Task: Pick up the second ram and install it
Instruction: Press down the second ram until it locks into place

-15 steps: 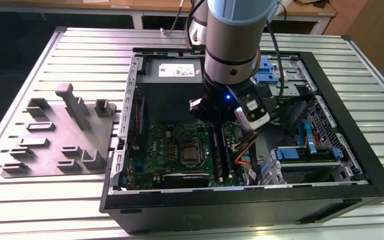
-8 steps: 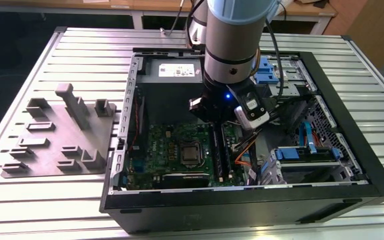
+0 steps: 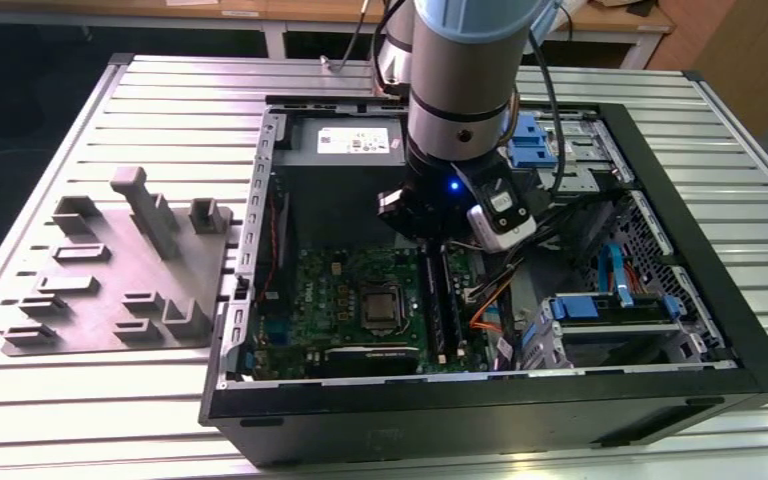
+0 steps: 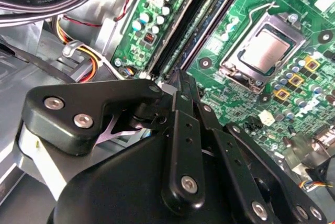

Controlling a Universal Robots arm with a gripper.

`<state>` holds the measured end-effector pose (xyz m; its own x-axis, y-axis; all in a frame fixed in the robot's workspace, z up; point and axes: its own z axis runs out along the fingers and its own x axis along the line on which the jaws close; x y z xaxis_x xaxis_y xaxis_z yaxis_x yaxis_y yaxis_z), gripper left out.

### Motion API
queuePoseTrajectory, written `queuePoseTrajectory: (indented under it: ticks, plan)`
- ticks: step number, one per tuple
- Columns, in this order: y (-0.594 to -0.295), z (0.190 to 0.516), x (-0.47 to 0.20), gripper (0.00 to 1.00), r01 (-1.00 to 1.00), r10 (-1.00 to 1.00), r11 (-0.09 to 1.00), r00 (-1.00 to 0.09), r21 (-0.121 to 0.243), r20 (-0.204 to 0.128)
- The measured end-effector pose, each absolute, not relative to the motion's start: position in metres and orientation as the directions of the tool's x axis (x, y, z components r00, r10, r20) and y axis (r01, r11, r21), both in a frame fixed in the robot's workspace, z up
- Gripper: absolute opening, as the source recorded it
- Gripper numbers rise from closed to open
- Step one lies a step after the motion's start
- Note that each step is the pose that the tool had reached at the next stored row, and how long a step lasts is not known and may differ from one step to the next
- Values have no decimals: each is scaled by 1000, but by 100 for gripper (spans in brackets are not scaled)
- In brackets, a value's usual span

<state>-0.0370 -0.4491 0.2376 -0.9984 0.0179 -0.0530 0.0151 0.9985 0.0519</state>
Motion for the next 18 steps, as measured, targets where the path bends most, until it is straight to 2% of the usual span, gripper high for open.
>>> queuePoseTrajectory:
  ticks: [18]
  plan:
    - [-444,225,-37,10,15,18,999,-998,52,-53]
